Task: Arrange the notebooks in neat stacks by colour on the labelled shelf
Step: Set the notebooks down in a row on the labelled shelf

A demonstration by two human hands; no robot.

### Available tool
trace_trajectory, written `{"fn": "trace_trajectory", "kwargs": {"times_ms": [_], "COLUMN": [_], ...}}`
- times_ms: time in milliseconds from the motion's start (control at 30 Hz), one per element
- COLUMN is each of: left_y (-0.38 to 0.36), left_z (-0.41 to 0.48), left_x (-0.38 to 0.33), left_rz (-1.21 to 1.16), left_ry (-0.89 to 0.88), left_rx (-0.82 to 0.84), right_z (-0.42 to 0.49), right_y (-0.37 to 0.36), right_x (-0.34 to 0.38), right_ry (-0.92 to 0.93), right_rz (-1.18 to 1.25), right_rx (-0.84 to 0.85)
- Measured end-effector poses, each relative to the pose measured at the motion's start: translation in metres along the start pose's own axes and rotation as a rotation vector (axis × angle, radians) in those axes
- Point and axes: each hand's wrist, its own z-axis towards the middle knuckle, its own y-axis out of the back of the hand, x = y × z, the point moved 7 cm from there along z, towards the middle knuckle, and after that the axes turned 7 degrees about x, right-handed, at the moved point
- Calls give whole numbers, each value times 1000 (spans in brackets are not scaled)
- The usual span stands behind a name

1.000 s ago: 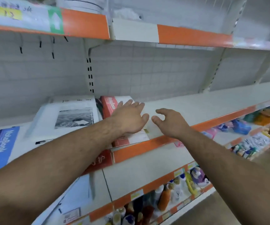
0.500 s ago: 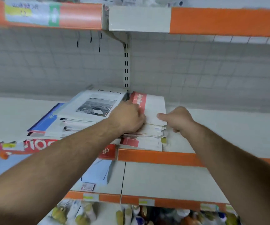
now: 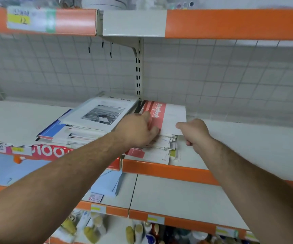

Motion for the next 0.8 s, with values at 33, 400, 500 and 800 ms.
{"fn": "trace_trajectory", "kwargs": {"times_ms": [33,400,500,800], "left_y": [0,20,15,3], "left_z": [0,-10,-9,-24], "left_x": [-2,13,15,28], "left_rz": [-16,-128,-304,-1349], "left_ry": [-17,100,140,388], "left_rx": [11,-207,-18,167], "right_z": [1,-5,-12,-26], "right_y": [2,13,9,-9], "right_x": [-1,-11,-12,4], "right_ry": [-5,-131,-154,-48], "right_rz": [12,234,270,268], "right_rx": [-8,-55,-31,14]}}
